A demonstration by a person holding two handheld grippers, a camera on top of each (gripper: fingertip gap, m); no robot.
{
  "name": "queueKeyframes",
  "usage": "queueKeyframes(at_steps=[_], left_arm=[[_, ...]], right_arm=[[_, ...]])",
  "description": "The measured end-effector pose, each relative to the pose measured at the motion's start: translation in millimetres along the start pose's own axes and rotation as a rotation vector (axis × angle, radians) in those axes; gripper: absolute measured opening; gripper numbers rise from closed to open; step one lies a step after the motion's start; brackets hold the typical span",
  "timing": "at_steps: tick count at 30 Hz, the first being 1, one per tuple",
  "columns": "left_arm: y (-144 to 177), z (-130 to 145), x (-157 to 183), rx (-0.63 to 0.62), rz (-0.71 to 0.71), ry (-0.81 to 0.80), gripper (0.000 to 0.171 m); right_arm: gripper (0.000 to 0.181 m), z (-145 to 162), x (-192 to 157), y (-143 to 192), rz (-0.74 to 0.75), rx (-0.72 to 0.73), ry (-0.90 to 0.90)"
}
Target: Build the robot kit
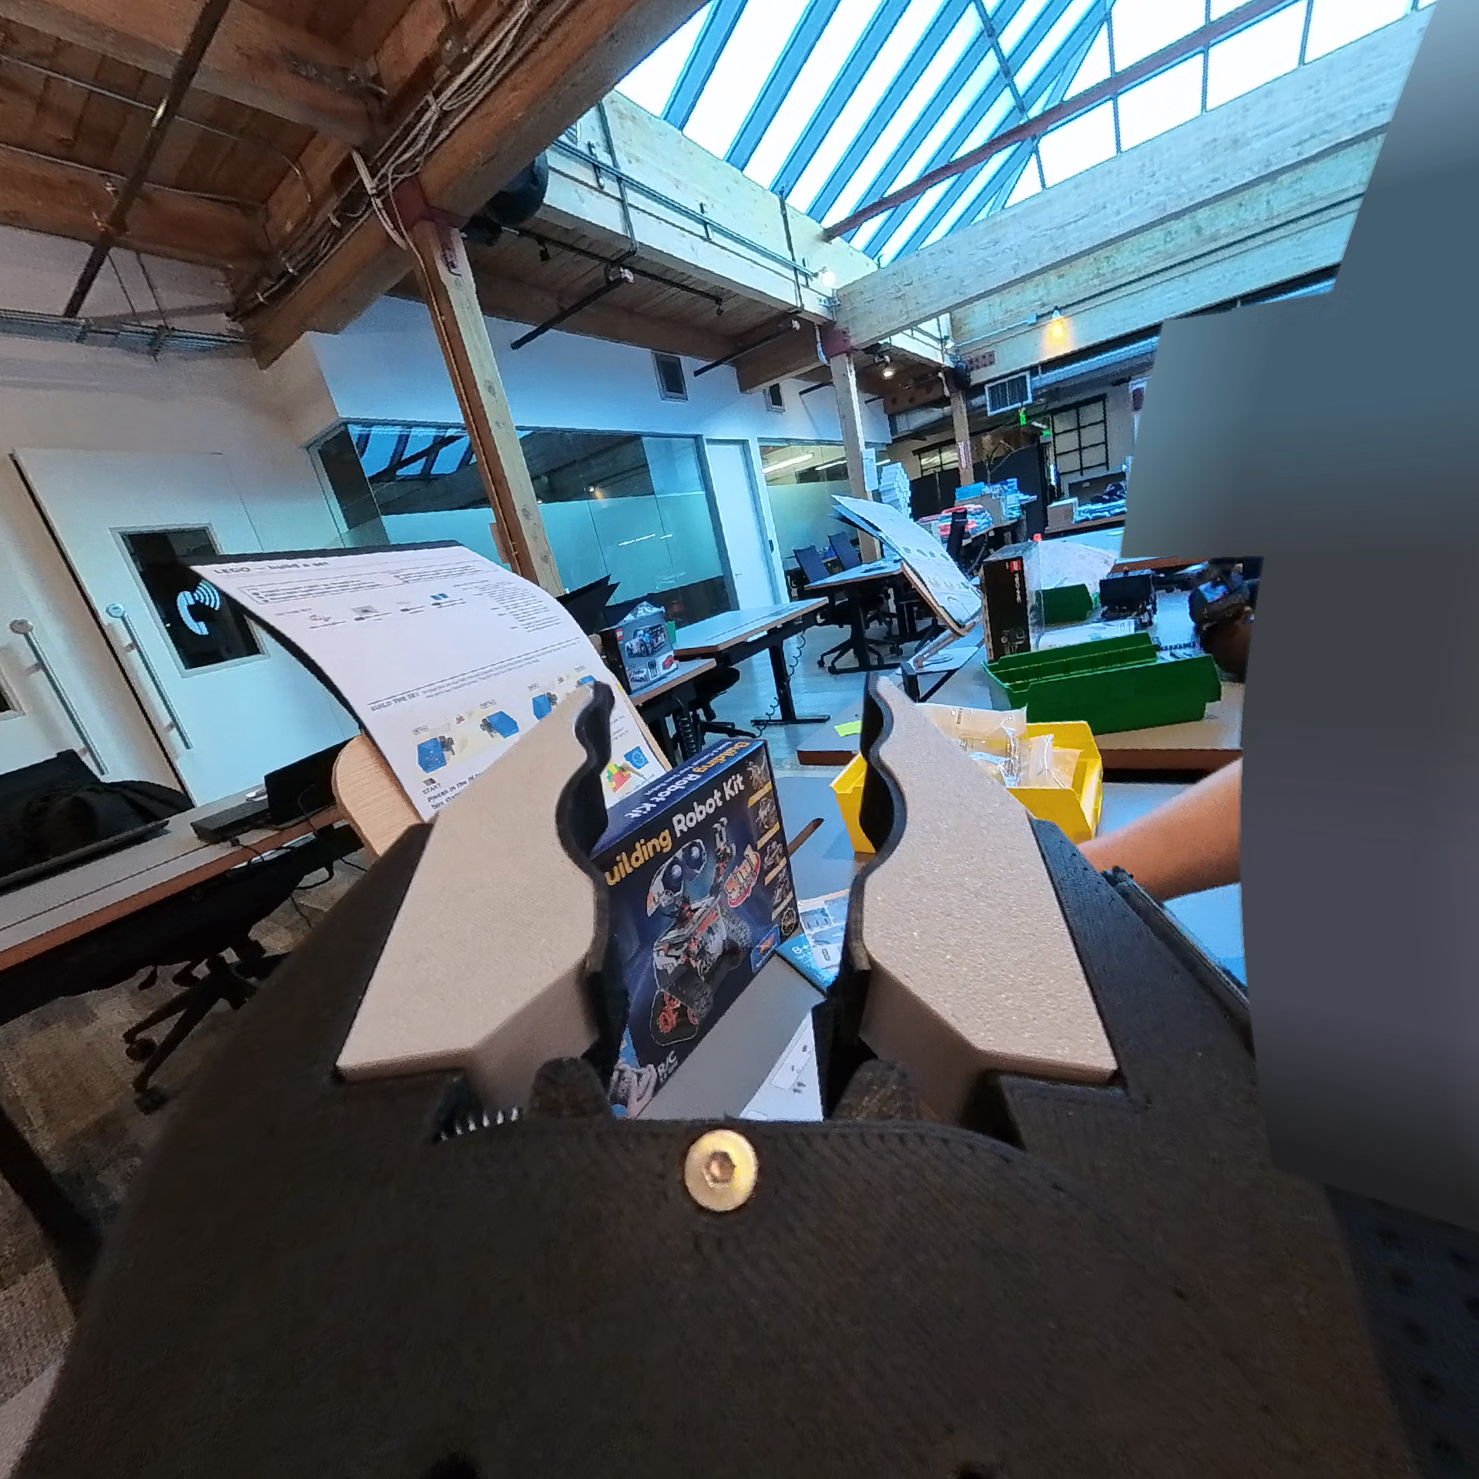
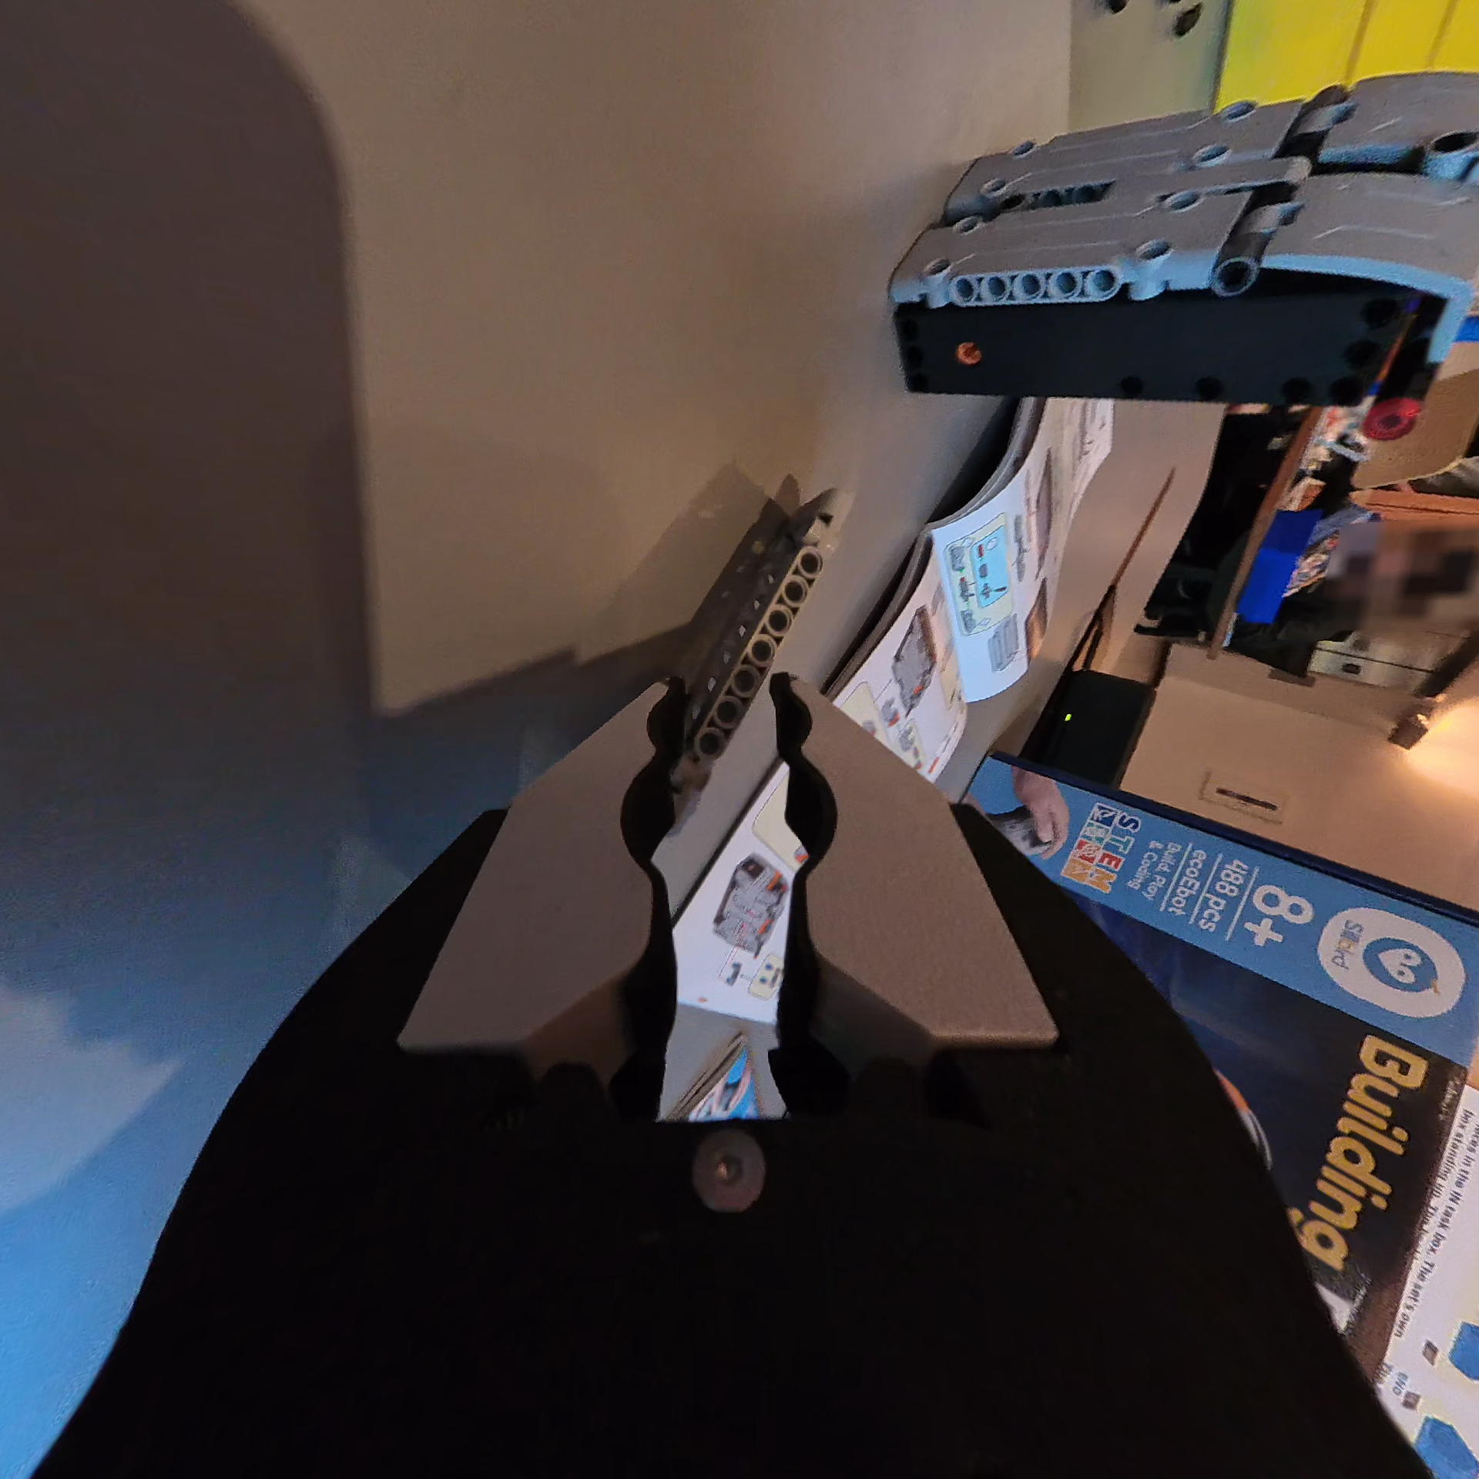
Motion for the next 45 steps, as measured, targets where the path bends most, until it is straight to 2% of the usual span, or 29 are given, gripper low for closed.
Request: queueKeyframes(at_steps=[5,13,15,18,22,23,25,28,32,35,38,43,45], left_arm=[[6,0,-5,0.001,-0.023,0.007,0.062],[18,-1,-15,0.023,-0.057,0.041,0.061],[21,2,-18,0.008,-0.073,0.038,0.061],[25,4,-25,-0.012,-0.119,0.018,0.063],[29,1,-29,0.004,-0.147,0.029,0.063],[30,1,-30,-0.004,-0.161,0.026,0.063],[32,0,-31,-0.023,-0.188,0.009,0.064],[35,-11,-25,-0.007,-0.194,-0.011,0.064],[42,-33,-22,0.036,-0.199,0.012,0.062],[56,-42,-25,-0.064,-0.209,-0.003,0.063],[84,-42,-35,-0.261,-0.262,-0.064,0.063],[149,-15,-57,-0.675,-0.342,-0.131,0.062],[175,2,-66,-0.816,-0.374,-0.118,0.053]], right_arm=[[0.023,6,-5,9,-0.095,-0.060,-0.038],[0.030,-2,-17,27,-0.216,-0.123,-0.169],[0.030,1,-16,38,-0.185,-0.137,-0.237],[0.028,9,22,55,0.072,-0.056,-0.499],[0.028,13,109,90,0.512,0.196,-0.936],[0.027,12,132,101,0.588,0.292,-1.040],[0.025,6,172,118,0.629,0.470,-1.226],[0.006,-8,219,141,0.631,0.616,-1.280],[0.000,-8,247,155,0.741,0.529,-1.217],[0.001,-3,245,146,0.738,0.464,-1.222],[0.000,3,242,136,0.717,0.417,-1.194],[0.001,7,235,118,0.646,0.306,-1.137],[0.001,13,233,111,0.648,0.238,-1.121]])
Point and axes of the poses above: each gripper's, where its closed fingertips meet, y back along the fingers, z out of its underside, x = y × z across the jaws, the point moved 4 cm from there along y, back along the fingers, and after that the axes turned 10 degrees about -y, right-handed, at the moved point
